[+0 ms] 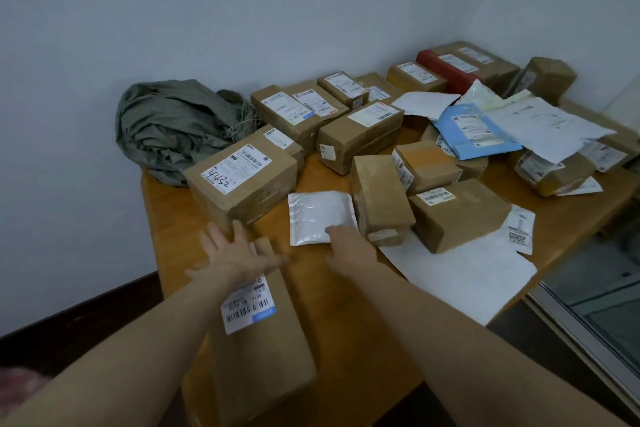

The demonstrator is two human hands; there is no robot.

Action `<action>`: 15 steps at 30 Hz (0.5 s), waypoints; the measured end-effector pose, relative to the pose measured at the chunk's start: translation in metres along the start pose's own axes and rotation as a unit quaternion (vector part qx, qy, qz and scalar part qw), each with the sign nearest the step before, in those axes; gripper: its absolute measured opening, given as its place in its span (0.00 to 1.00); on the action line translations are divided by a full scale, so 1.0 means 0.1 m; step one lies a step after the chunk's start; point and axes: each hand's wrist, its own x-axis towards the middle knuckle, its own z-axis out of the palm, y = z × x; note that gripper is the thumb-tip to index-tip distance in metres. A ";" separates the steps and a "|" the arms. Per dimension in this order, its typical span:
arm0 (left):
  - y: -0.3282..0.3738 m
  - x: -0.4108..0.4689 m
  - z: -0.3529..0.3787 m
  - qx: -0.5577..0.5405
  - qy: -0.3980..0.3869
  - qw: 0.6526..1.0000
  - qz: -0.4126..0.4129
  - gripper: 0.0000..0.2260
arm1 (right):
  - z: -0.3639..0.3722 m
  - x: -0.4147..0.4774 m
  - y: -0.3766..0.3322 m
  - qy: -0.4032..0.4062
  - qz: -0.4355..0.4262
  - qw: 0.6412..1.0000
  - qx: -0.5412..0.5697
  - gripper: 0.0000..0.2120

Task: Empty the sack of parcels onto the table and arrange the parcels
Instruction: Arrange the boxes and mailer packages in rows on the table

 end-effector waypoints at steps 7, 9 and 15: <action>0.10 0.12 0.06 0.072 -0.047 0.995 -0.040 0.64 | 0.15 0.66 0.00 -0.043 -0.046 0.976 -0.210 0.38; 0.08 0.20 0.05 0.062 -0.027 0.997 -0.040 0.63 | 0.16 0.77 0.01 -0.044 -0.059 0.971 -0.229 0.31; 0.12 0.16 -0.03 0.098 0.098 0.990 0.009 0.46 | -0.05 0.76 -0.04 0.094 -0.142 0.984 -0.048 0.12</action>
